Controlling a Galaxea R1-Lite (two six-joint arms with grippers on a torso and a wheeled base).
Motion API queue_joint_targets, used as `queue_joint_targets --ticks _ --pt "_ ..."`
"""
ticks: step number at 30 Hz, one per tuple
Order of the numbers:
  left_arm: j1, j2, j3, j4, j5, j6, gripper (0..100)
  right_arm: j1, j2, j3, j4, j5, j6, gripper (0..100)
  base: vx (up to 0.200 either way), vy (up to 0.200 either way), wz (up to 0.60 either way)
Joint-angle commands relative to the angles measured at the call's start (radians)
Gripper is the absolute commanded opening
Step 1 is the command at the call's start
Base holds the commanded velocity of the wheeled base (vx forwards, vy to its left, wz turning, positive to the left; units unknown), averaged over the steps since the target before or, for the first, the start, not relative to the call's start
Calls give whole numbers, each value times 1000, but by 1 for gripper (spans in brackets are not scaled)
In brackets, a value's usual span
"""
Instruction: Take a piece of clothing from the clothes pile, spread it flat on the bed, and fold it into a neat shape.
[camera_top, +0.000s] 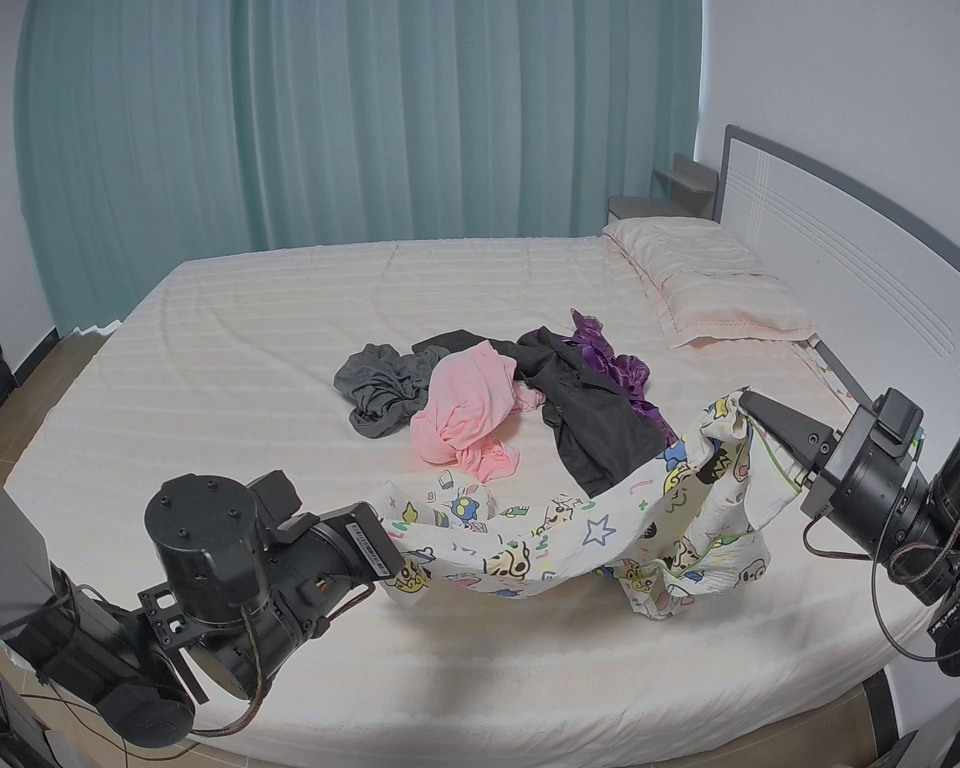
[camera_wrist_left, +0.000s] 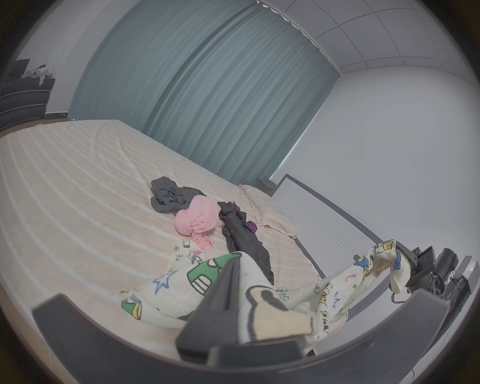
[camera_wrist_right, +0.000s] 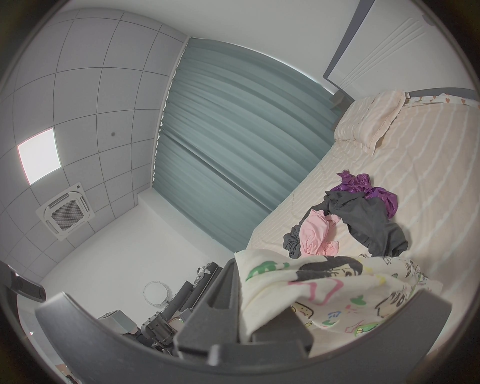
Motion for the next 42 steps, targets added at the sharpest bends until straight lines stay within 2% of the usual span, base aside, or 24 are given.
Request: queue_joint_targets --ticks 1,5,42 --pt "4 -15 0 0 0 11 0 -6 0 -1 0 0 0 0 0 200 0" --pt "9 -25 7 0 11 40 0 -18 0 -3 0 2 0 0 0 200 0" --pt "10 -29 4 5 16 42 0 -16 58 2 0 3 3 0 0 200 0"
